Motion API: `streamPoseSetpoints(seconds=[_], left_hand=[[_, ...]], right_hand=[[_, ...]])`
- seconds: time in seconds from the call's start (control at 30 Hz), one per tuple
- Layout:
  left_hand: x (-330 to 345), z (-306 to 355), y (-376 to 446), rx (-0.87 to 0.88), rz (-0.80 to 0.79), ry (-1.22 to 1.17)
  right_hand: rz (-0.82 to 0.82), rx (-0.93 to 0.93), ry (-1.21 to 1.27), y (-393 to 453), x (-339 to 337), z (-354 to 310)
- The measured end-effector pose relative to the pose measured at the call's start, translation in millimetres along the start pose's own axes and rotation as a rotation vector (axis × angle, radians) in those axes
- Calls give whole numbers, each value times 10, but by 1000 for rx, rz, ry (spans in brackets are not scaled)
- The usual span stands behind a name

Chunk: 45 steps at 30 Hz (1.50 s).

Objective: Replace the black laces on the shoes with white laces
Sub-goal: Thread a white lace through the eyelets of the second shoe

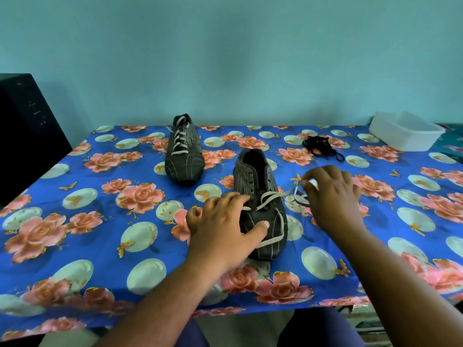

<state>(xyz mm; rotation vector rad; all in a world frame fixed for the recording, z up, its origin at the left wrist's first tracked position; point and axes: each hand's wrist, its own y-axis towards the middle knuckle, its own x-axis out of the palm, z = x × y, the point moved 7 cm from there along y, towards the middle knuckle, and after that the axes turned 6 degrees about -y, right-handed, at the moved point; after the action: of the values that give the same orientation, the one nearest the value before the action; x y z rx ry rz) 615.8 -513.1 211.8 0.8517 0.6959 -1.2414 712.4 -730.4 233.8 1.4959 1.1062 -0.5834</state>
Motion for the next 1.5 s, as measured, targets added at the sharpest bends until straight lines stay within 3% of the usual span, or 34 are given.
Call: streamPoseSetpoints(seconds=[0.17, 0.53, 0.73, 0.9, 1.0, 1.07, 1.27, 1.5], left_hand=[[-1, 23, 7, 7, 1, -32], [-15, 6, 9, 6, -17, -43], [-31, -20, 35, -7, -49, -40], [-12, -30, 50, -2, -74, -57], [-22, -31, 35, 10, -53, -75], [-27, -29, 28, 15, -50, -82], [10, 24, -10, 19, -61, -24], [46, -4, -10, 22, -58, 5]], right_hand=[[-57, -532, -2, -201, -68, -671], [-36, -650, -104, -166, -127, -809], [72, -342, 9, 94, -89, -338], [56, 3, -11, 288, -42, 283], [-10, 92, -65, 254, 4, 371], [-33, 22, -61, 203, 27, 224], [9, -543, 16, -69, -131, -540], [-32, -650, 1, -95, -103, -634]])
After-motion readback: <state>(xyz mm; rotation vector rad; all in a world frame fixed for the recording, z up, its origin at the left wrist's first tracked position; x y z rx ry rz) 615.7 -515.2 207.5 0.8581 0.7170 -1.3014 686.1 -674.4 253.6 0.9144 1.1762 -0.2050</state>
